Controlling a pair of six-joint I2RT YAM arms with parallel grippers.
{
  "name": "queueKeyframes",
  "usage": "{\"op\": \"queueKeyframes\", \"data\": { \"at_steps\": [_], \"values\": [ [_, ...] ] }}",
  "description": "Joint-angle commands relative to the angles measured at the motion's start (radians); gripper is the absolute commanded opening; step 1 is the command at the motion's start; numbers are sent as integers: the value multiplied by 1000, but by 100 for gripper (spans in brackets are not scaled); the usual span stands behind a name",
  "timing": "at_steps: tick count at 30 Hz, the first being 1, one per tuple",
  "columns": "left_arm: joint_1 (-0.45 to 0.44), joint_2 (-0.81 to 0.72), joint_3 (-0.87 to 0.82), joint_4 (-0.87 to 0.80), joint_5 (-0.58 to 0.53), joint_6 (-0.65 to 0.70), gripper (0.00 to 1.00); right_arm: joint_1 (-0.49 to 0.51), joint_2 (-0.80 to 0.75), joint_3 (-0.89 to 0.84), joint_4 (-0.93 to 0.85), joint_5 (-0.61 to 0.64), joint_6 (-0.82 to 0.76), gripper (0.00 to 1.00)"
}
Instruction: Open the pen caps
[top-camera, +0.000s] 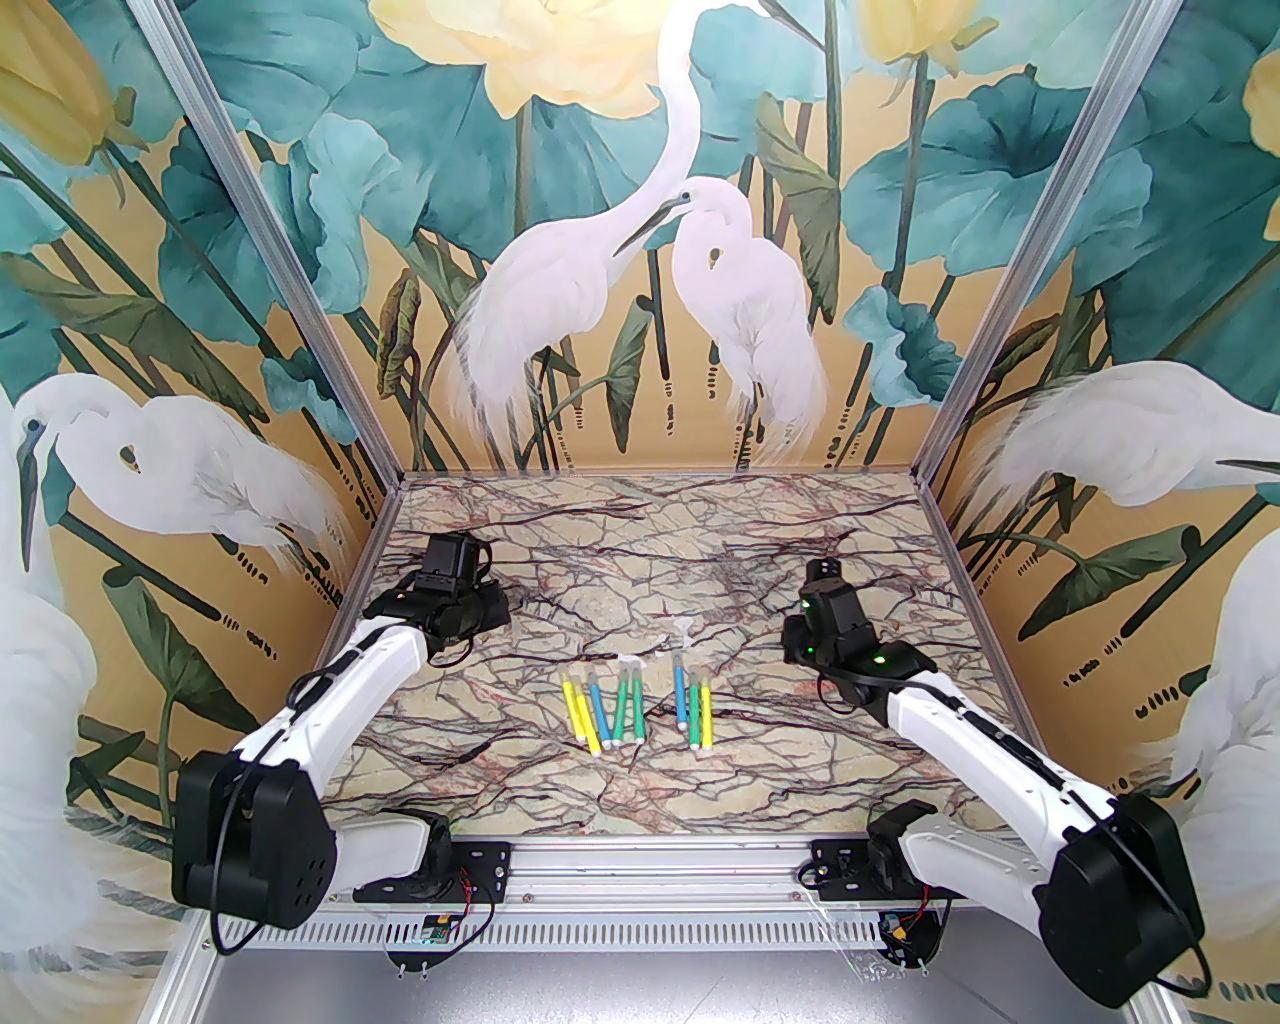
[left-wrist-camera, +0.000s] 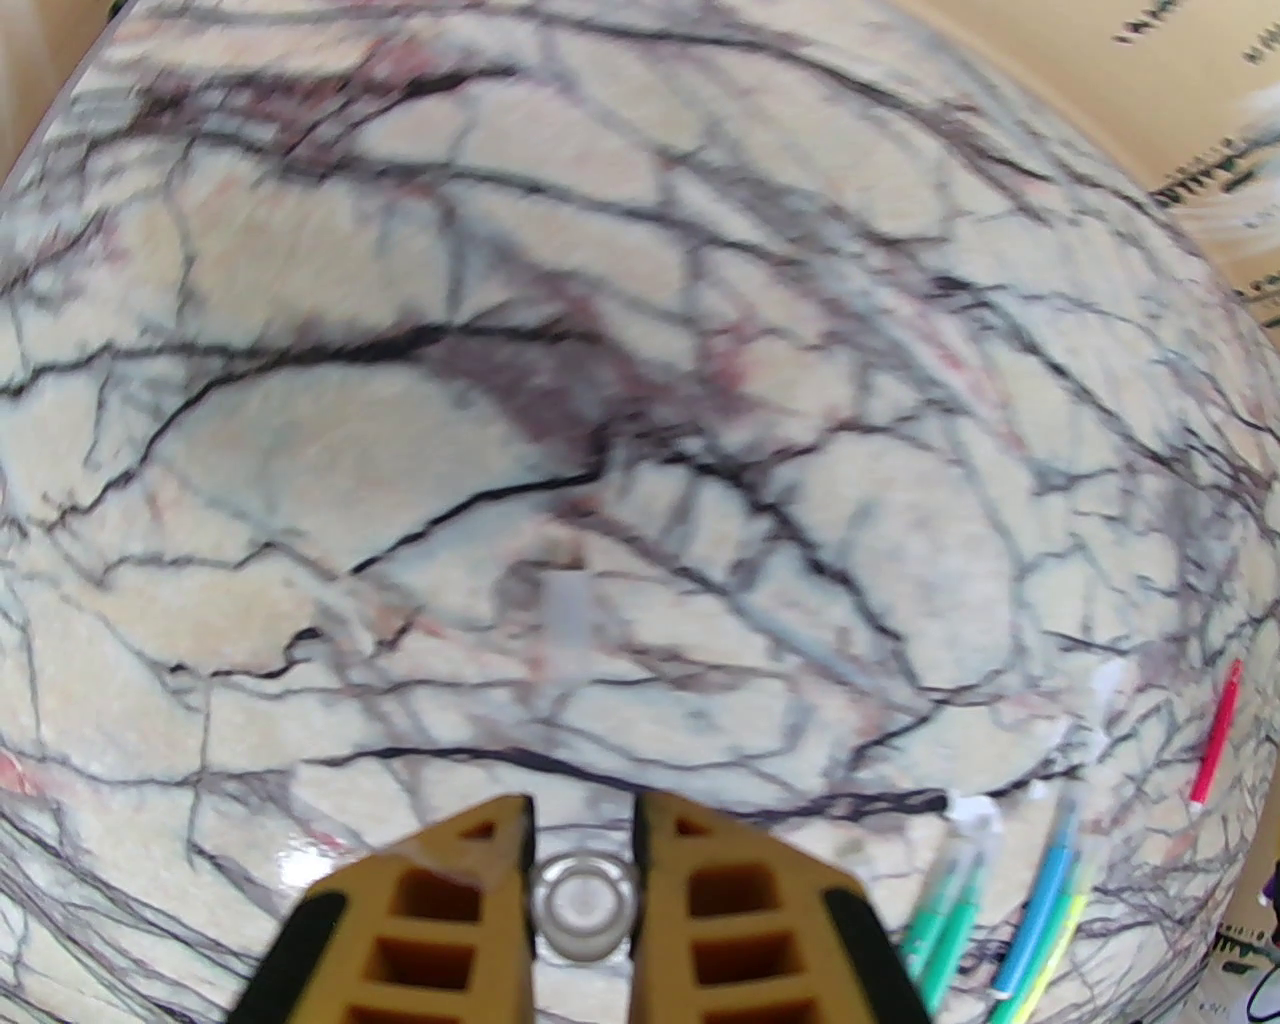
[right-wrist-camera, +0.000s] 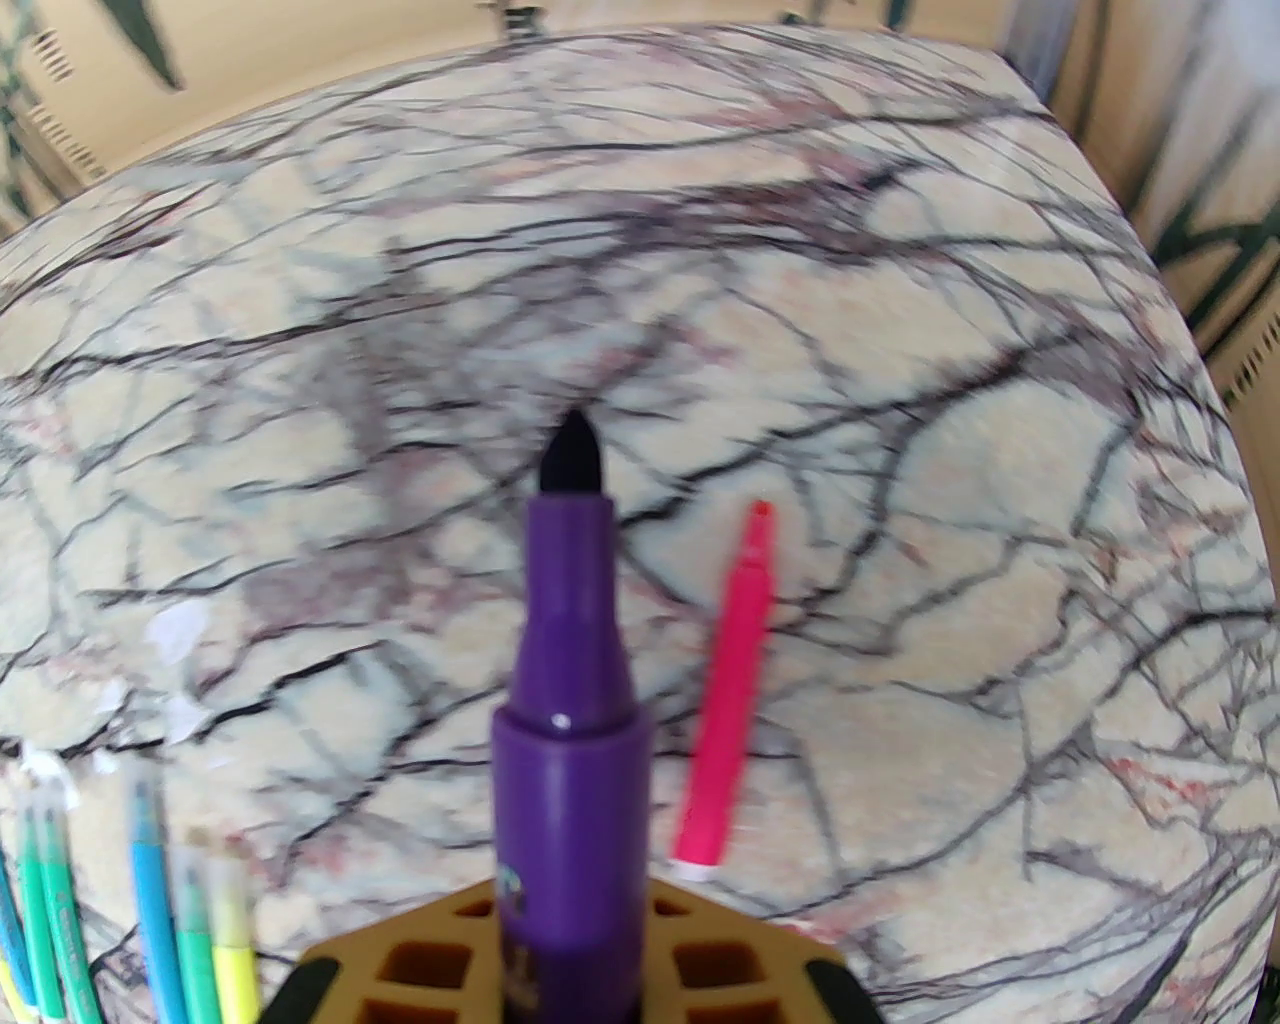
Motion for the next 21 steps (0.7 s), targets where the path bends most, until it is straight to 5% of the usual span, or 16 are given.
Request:
{"op": "queueKeyframes", "data": {
  "at_steps": [1,21],
  "values": [
    [38,31,-18,40,10,-22,0,-41,15,-19,-8,11,41,0],
    [106,266,7,106,98,7,0,-219,270,-26,103,-71,100,0]
  ]
}}
